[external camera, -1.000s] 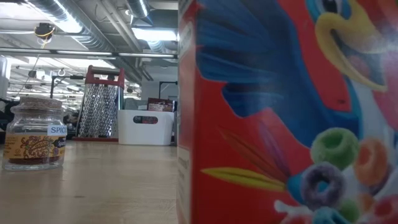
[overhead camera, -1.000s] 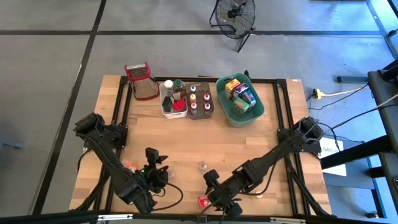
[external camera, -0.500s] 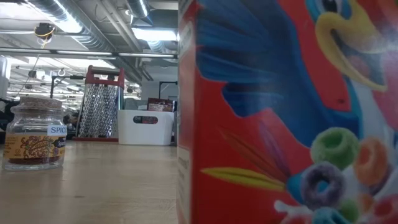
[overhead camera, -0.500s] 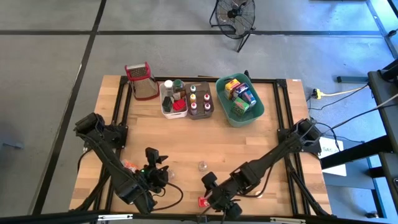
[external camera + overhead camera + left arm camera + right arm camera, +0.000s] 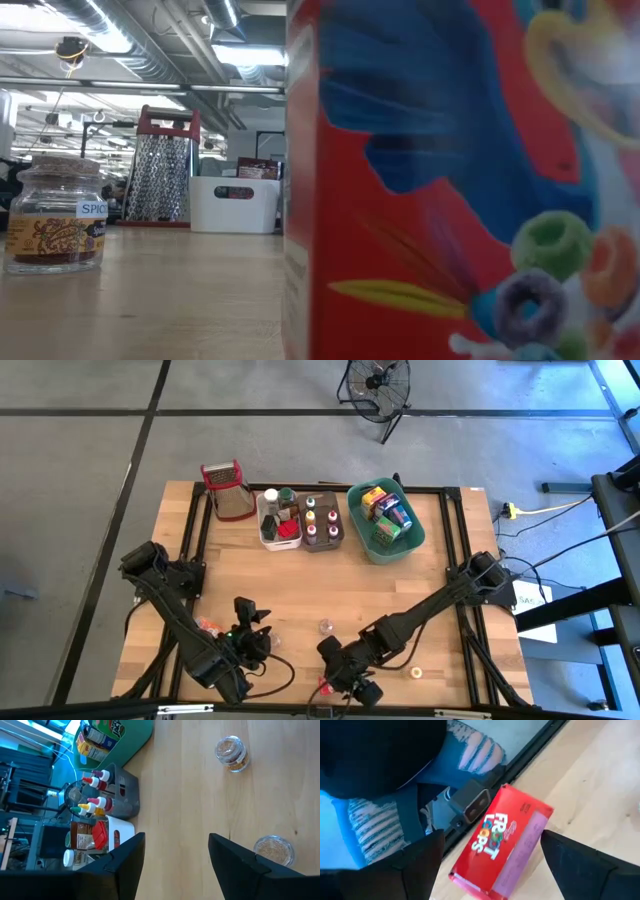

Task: Pick & Place Kitchen Items
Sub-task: Put the pink cereal box into the right green bin

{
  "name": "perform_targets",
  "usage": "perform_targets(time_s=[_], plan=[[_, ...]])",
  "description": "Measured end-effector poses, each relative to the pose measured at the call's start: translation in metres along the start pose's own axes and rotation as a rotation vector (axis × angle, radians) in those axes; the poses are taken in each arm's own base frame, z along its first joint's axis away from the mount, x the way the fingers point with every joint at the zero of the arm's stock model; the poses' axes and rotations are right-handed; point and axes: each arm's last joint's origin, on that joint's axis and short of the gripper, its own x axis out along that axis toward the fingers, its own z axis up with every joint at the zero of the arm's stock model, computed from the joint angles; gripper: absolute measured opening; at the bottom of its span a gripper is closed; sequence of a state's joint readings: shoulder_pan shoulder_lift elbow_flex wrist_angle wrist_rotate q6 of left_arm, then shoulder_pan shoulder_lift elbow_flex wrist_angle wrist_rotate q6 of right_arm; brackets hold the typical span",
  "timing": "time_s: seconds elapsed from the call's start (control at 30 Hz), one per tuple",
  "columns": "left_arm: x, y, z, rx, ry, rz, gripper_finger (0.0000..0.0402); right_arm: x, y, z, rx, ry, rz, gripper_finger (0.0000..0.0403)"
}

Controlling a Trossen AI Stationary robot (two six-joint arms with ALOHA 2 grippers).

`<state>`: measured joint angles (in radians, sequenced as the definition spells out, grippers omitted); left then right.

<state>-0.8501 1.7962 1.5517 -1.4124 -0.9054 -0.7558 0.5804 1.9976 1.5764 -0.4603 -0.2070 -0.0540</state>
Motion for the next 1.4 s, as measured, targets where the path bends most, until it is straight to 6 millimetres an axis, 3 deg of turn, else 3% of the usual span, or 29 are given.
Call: perform_targets(time_s=[0.37, 1.4], plan=[[0.0, 0.001, 0.001, -0.001, -0.019, 0.021, 0.0214, 0.012, -0.016, -0.005, 0.013, -0.01, 0.12, 0.0333], [0.0, 0.001, 0.001, -0.003, -0.014, 0.014, 0.0212, 0.012, -0.014, 0.0, -0.003, -0.06, 0.163, 0.0332]])
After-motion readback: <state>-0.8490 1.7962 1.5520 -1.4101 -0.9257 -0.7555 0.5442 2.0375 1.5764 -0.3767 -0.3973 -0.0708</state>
